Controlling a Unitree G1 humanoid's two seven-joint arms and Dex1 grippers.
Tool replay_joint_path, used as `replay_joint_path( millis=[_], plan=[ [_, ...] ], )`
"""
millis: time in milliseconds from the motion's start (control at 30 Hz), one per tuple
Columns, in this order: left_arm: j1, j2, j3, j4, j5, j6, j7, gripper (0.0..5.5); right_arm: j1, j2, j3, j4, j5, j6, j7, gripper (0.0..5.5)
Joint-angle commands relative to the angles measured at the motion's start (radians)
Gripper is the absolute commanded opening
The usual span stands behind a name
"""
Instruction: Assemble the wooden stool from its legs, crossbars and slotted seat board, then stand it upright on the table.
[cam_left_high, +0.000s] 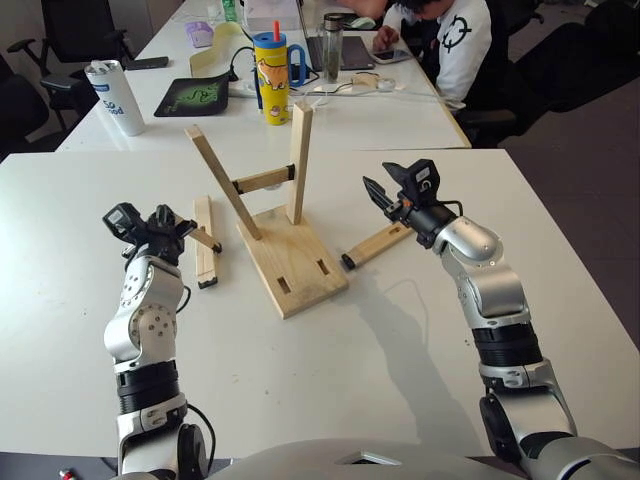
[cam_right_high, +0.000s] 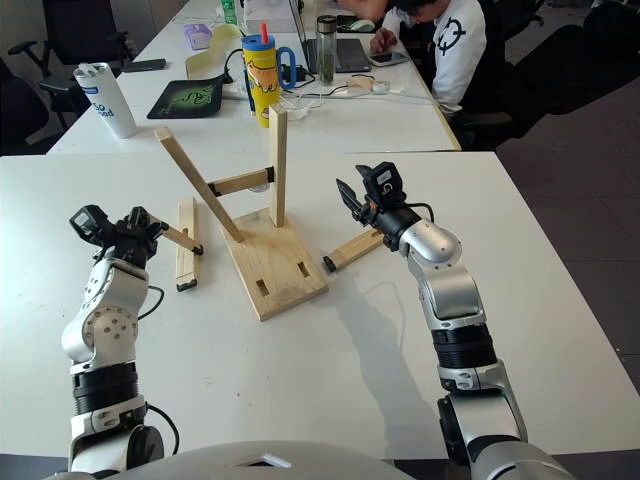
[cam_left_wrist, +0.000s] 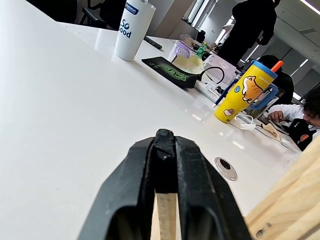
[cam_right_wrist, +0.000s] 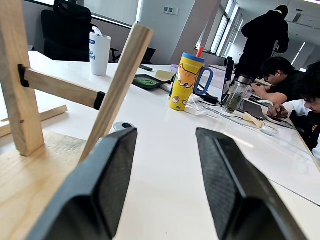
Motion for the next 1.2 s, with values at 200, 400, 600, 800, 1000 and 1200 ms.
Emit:
replay_joint_path(
  millis=[200,400,600,800,1000,1200],
  plan=[
    [-0.05,0.103,-0.003,-0.034,0.084,-0.007,-0.127,0.44,0.014,0.007,-0.001,-0.01,-0.012,-0.009,-0.004,2.17],
    [-0.115,0.122,0.015,0.111,0.151,-0.095,-0.183,0.44,0.012,0.01,0.002,-0.005,-0.016,-0.012,-0.002,2.17],
    [-0.16,0.089,0.013,0.218,0.178,-0.161,-0.212,0.44,0.011,0.013,0.004,-0.001,-0.019,-0.015,-0.001,2.17],
    [-0.185,0.051,0.013,0.3,0.192,-0.184,-0.206,0.44,0.01,0.015,0.008,0.001,-0.022,-0.016,0.002,2.17],
    [-0.17,0.031,0.017,0.322,0.216,-0.202,-0.203,0.44,0.016,0.014,0.008,-0.002,-0.025,-0.02,0.001,2.17],
    [-0.159,0.033,0.031,0.321,0.237,-0.206,-0.194,0.44,0.019,0.014,0.009,-0.002,-0.028,-0.023,-0.001,2.17]
  ],
)
